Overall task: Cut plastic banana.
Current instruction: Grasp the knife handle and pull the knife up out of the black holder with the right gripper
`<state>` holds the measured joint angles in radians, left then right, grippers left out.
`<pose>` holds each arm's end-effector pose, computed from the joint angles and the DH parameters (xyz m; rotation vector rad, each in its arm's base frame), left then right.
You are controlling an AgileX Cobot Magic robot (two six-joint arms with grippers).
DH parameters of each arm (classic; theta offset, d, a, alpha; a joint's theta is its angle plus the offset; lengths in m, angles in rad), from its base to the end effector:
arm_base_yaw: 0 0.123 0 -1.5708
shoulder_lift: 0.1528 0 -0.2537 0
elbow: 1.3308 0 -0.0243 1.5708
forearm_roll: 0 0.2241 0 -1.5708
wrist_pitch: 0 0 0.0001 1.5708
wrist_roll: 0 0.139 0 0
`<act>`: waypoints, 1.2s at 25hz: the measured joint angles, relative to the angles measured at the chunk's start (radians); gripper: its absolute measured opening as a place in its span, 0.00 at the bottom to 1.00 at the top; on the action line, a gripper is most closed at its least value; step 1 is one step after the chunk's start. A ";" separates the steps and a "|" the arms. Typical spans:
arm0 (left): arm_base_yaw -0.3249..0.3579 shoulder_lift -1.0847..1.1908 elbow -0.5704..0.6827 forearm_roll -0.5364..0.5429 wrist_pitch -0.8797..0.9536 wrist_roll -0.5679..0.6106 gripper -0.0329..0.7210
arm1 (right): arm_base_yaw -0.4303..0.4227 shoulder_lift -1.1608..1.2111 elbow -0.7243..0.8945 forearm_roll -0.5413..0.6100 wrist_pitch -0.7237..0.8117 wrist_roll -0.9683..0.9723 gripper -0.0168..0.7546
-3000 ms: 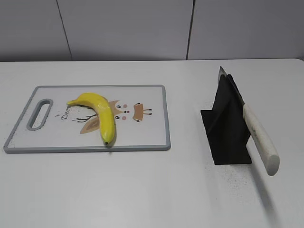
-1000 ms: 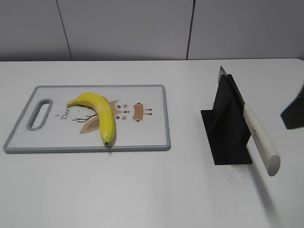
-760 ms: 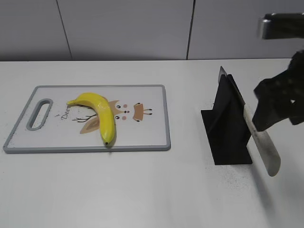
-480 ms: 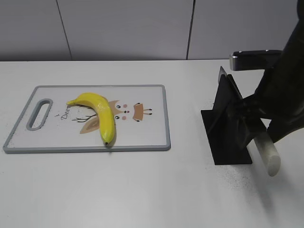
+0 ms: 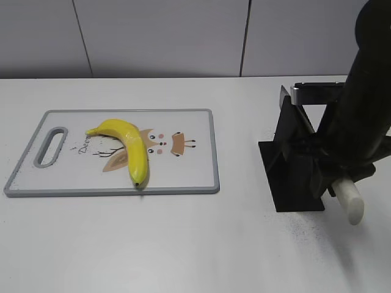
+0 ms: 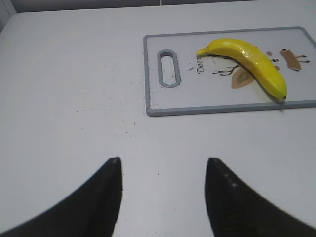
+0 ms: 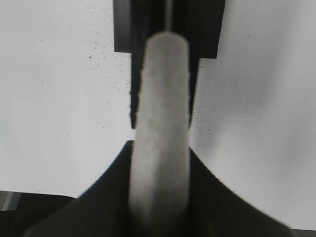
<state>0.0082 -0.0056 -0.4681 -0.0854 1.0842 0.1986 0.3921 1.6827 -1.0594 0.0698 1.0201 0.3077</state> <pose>0.0461 -0.0101 0.2308 0.2026 2.0812 0.0221 0.2496 0.1122 0.1355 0.0757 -3.1324 -0.0958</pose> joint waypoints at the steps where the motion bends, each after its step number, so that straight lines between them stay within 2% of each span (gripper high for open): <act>1: 0.000 0.000 0.000 0.000 0.000 0.000 0.74 | 0.001 -0.004 0.000 0.000 0.000 0.009 0.24; 15: 0.000 0.000 0.000 0.000 0.000 0.000 0.74 | 0.003 -0.192 -0.073 -0.005 0.127 0.031 0.24; 22: 0.000 0.000 0.000 0.000 0.000 0.000 0.74 | 0.003 -0.232 -0.213 -0.037 0.205 0.037 0.24; 30: 0.000 0.000 0.000 0.000 0.000 0.000 0.74 | 0.004 -0.233 -0.409 -0.070 0.209 0.034 0.24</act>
<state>0.0082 -0.0056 -0.4681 -0.0854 1.0842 0.1986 0.3959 1.4492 -1.4680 0.0000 1.2286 0.3415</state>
